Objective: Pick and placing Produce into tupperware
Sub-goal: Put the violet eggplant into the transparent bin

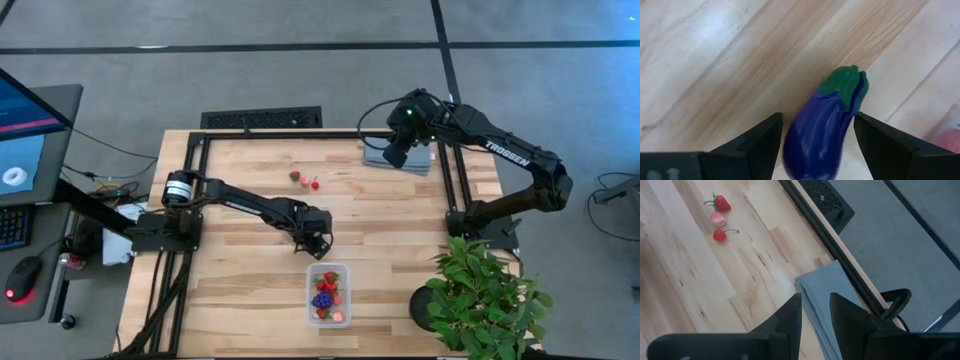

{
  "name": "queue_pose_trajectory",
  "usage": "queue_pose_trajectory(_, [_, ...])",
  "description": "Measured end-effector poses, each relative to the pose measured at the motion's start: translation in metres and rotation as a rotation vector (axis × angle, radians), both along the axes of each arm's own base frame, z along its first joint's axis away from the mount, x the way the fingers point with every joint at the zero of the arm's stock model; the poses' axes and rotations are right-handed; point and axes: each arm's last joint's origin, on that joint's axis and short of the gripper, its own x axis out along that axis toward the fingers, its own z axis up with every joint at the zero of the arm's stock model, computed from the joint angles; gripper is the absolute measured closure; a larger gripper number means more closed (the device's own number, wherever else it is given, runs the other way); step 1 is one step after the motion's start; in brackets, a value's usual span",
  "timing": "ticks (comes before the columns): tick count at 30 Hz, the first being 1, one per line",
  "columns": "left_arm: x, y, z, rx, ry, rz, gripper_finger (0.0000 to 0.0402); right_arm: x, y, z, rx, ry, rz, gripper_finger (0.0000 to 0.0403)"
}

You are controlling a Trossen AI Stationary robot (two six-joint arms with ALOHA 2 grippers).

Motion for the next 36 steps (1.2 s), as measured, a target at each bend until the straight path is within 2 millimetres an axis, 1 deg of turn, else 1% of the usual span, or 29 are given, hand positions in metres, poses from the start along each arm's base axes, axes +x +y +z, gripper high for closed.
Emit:
queue_pose_trajectory(14, [-0.0005,0.0008,-0.0009,0.006,0.004,-0.045,0.0161,0.0002,0.0003,-0.0001,0.009,-0.005,0.007,0.028])
queue_pose_trajectory(25, [-0.0016,0.001,-0.0022,0.01,0.016,-0.052,0.0221,0.0003,0.0004,-0.0001,0.017,-0.011,0.003,0.028])
queue_pose_trajectory(30, [-0.0016,0.0011,-0.0023,0.012,0.015,-0.052,0.0232,0.0003,0.0005,0.0,0.017,-0.012,0.003,0.028])
queue_pose_trajectory(36, [-0.0014,0.001,-0.0024,0.011,0.014,-0.053,0.0232,0.0003,0.0004,-0.0001,0.017,-0.011,0.003,0.028])
